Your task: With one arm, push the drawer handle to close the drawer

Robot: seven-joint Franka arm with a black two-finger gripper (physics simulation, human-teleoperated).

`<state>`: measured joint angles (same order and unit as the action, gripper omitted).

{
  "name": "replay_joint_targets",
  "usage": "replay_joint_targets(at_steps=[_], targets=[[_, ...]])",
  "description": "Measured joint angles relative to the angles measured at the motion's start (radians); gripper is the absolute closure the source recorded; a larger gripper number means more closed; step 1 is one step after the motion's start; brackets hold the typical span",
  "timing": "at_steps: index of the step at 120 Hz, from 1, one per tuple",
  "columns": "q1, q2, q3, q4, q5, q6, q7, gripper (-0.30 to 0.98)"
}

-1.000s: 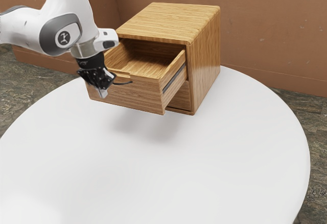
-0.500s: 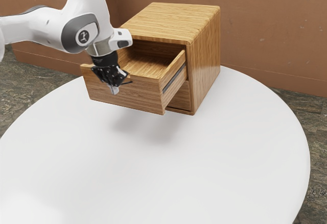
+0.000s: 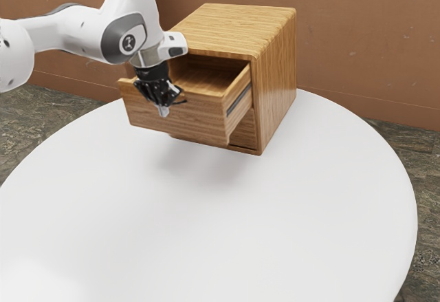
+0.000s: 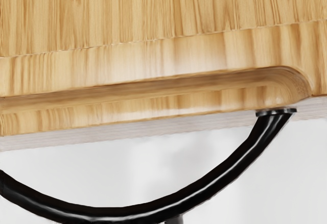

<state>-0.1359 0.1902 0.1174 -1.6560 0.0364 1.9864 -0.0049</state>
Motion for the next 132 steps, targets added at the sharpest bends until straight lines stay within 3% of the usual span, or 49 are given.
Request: replay_joint_targets(at_steps=[132], targets=[[0.032,0.335,0.006,0.456,-0.049,-0.033,0.053,0.79]])
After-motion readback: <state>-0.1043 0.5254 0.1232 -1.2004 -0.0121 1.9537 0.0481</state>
